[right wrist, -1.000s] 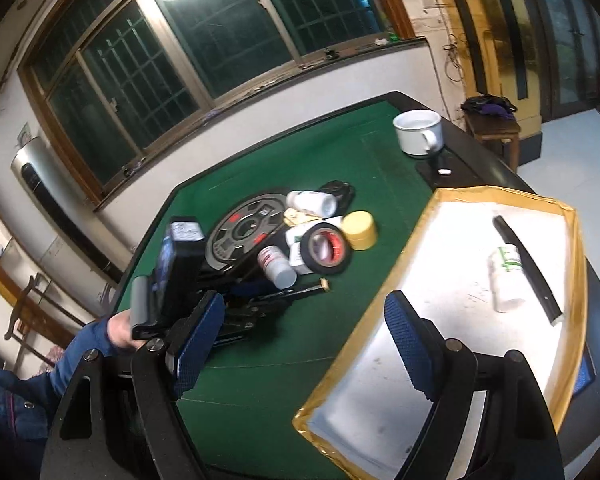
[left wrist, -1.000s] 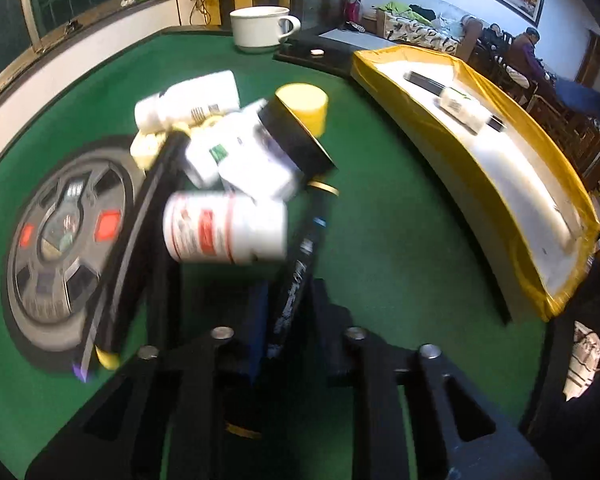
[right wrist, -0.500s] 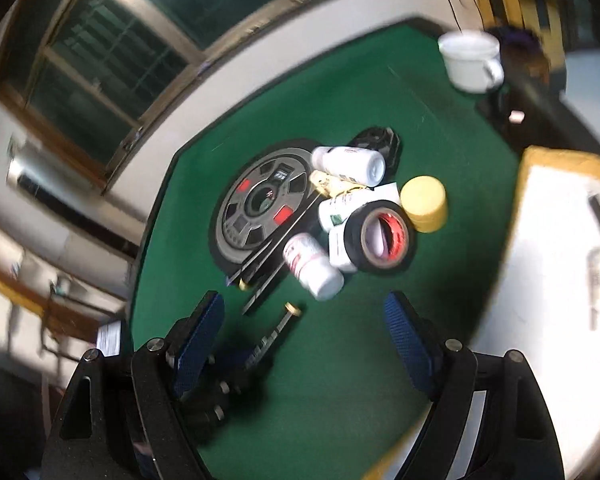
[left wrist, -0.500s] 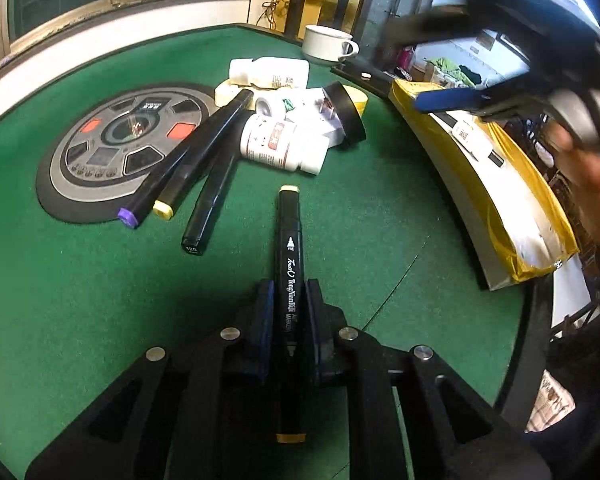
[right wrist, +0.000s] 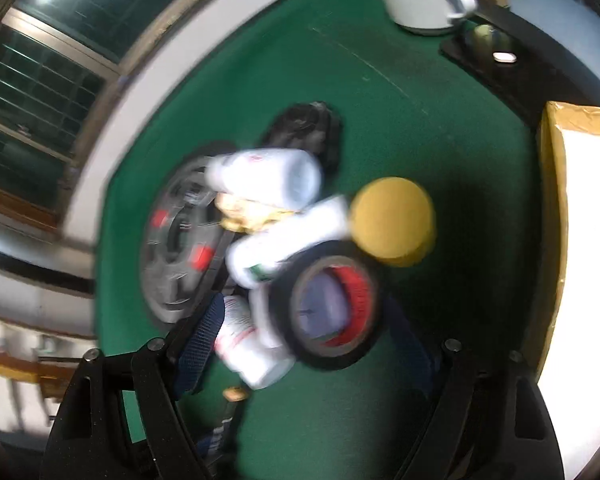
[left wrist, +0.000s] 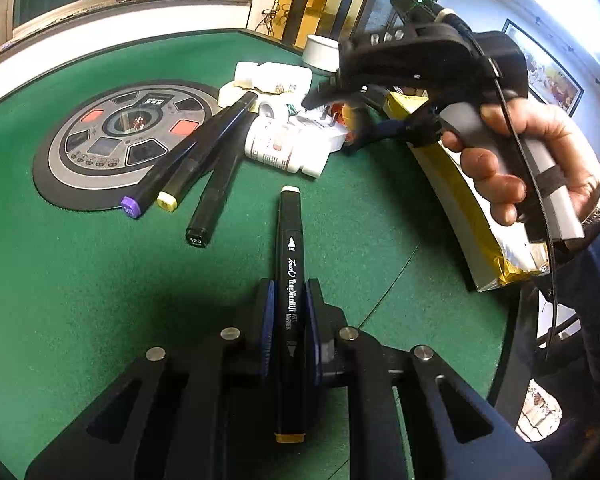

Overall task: Organize rigid objects
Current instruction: 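Grasp the black tape roll with the right tool while the left tool holds the marker, then carry the marker and tape roll over the white tray with both tools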

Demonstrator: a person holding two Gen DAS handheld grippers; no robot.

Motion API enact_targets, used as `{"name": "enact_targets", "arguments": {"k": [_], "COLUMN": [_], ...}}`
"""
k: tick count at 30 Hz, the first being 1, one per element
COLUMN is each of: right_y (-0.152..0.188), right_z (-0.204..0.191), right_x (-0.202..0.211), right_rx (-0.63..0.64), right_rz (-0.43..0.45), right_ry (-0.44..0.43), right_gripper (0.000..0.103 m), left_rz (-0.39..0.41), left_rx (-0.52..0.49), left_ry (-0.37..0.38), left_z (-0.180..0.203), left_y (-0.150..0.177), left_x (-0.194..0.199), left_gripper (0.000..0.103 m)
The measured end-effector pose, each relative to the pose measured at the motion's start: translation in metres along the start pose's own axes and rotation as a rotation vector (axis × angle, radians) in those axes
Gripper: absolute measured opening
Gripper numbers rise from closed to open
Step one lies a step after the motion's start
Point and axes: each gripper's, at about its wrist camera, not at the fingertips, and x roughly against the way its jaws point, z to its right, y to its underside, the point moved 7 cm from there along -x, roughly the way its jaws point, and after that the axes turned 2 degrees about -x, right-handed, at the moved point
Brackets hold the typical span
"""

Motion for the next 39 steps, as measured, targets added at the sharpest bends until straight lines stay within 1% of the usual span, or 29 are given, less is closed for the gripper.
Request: {"name": "enact_targets", "arguments": {"k": [1, 2, 3, 4, 7, 8, 9, 11, 13, 14, 15, 17, 19, 20, 21, 22, 23, 24, 26, 28, 31, 33, 34, 35, 37, 39], "right_y": [0.001, 0.004, 0.010, 0.014, 0.040, 0.050, 0.068, 0.090, 0.118, 0.133, 0.151, 0.177, 0.196, 0.205, 0.210, 0.212, 0.214, 0.215, 0.218, 0.219, 0.214, 0.214, 0.212, 0.212, 0.214, 0.217], "right_z": [0.000, 0.002, 0.002, 0.002, -0.006, -0.010, -0.015, -0.023, -0.033, -0.037, -0.041, -0.048, -0.048, -0.045, -0.042, -0.038, -0.034, -0.033, -0.029, -0.029, -0.025, -0.018, -0.016, -0.016, -0.018, -0.023], "right_x": [-0.001, -0.003, -0.004, -0.002, 0.010, 0.015, 0.020, 0.027, 0.035, 0.038, 0.041, 0.043, 0.042, 0.043, 0.044, 0.046, 0.052, 0.058, 0.074, 0.081, 0.083, 0.080, 0.080, 0.079, 0.080, 0.079], "right_rx": [0.009, 0.010, 0.005, 0.018, 0.110, 0.137, 0.171, 0.209, 0.281, 0.297, 0.314, 0.348, 0.338, 0.336, 0.348, 0.364, 0.395, 0.419, 0.453, 0.464, 0.458, 0.430, 0.422, 0.418, 0.434, 0.465], "right_rz": [-0.002, -0.019, -0.036, -0.035, -0.023, -0.027, -0.036, -0.033, -0.035, -0.045, -0.066, -0.104, -0.141, -0.150, -0.139, -0.112, -0.053, -0.002, 0.059, 0.090, 0.106, 0.102, 0.109, 0.115, 0.120, 0.138], "right_ry": [-0.003, -0.001, -0.033, -0.042, -0.013, -0.021, -0.040, -0.047, -0.059, -0.072, -0.111, -0.165, -0.225, -0.235, -0.201, -0.158, -0.086, -0.037, 0.012, 0.027, 0.058, 0.062, 0.058, 0.059, 0.041, 0.042], "right_gripper": [0.051, 0.040, 0.039, 0.037, 0.028, 0.017, 0.016, 0.017, 0.017, 0.017, 0.017, 0.017, 0.017, 0.019, 0.023, 0.031, 0.032, 0.033, 0.040, 0.040, 0.040, 0.038, 0.025, 0.018, 0.015, 0.014], "left_rz": [0.000, 0.000, 0.000, -0.001, -0.008, -0.011, -0.012, -0.017, -0.016, -0.014, -0.014, -0.012, -0.009, -0.007, -0.008, -0.007, -0.003, -0.001, 0.005, 0.014, 0.024, 0.026, 0.026, 0.028, 0.037, 0.060], "left_rx": [-0.004, -0.008, -0.010, -0.014, -0.025, -0.026, -0.018, -0.008, 0.001, 0.007, 0.005, -0.006, -0.005, 0.000, -0.001, -0.002, -0.002, -0.001, -0.007, -0.012, -0.035, -0.017, -0.010, -0.001, 0.014, 0.004], "left_ry": [-0.002, -0.005, -0.007, -0.010, -0.020, -0.027, -0.035, -0.046, -0.053, -0.054, -0.055, -0.065, -0.069, -0.068, -0.069, -0.071, -0.075, -0.078, -0.092, -0.103, -0.133, -0.127, -0.121, -0.106, -0.081, -0.095], "left_z": [0.000, 0.001, 0.001, 0.001, 0.000, -0.002, -0.004, -0.008, -0.013, -0.014, -0.014, -0.013, -0.014, -0.014, -0.014, -0.014, -0.014, -0.014, -0.013, -0.014, -0.011, -0.013, -0.013, -0.014, -0.014, -0.013], "left_y": [0.000, 0.000, 0.000, 0.000, 0.000, 0.000, 0.000, 0.001, 0.000, 0.000, 0.000, 0.001, 0.001, 0.001, 0.001, 0.001, 0.000, -0.001, -0.003, -0.004, -0.004, -0.005, -0.004, -0.004, -0.005, -0.009], "left_x": [0.000, 0.000, 0.000, 0.000, 0.002, 0.003, 0.004, 0.004, 0.005, 0.005, 0.006, 0.006, 0.006, 0.007, 0.007, 0.006, 0.006, 0.005, 0.004, 0.003, 0.001, 0.002, 0.003, 0.004, 0.007, 0.013], "left_gripper": [0.013, 0.013, 0.013, 0.013, 0.013, 0.013, 0.013, 0.013, 0.013, 0.013, 0.013, 0.013, 0.013, 0.013, 0.013, 0.013, 0.013, 0.013, 0.013, 0.013, 0.012, 0.012, 0.012, 0.012, 0.012, 0.012]}}
